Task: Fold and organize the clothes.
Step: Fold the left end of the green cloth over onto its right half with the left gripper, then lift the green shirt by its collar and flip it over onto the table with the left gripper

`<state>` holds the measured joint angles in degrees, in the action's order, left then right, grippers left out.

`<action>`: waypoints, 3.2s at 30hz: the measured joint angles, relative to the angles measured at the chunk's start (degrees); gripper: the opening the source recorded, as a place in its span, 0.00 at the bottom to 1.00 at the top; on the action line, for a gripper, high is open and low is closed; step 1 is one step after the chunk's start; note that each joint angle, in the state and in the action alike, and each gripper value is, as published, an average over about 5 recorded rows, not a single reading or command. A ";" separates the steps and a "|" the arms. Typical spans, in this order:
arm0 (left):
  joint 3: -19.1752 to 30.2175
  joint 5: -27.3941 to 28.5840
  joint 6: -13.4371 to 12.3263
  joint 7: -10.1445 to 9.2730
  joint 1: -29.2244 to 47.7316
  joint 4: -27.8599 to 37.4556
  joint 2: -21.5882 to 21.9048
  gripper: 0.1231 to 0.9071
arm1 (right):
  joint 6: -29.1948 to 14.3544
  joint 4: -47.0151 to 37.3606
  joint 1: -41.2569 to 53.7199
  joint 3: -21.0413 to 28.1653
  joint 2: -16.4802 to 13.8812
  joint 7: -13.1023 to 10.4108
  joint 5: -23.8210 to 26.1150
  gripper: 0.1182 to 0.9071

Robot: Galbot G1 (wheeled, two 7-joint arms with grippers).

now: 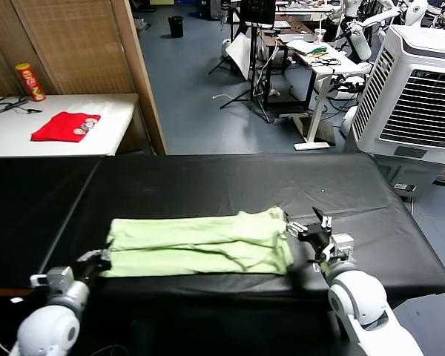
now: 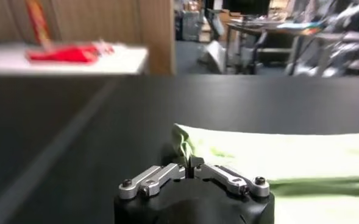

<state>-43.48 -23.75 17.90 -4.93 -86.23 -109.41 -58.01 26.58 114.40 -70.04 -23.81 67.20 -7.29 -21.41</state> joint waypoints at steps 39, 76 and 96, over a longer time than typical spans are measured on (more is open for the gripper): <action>30.71 -20.26 10.27 -11.32 17.28 -6.27 -18.19 0.04 | -0.50 0.42 -4.80 -1.76 5.21 0.16 6.48 0.86; 15.23 -8.16 3.19 -2.17 7.81 -4.47 -11.96 0.86 | -4.80 -8.36 4.88 17.93 4.94 8.24 19.02 0.86; 9.93 -38.09 6.93 -4.30 8.50 0.46 -14.91 0.81 | -10.11 -0.86 0.25 13.02 5.63 4.68 12.76 0.86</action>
<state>-33.54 -61.84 24.83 -9.23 -77.73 -108.95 -72.92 16.47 113.54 -69.79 -10.79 72.83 -2.61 -8.64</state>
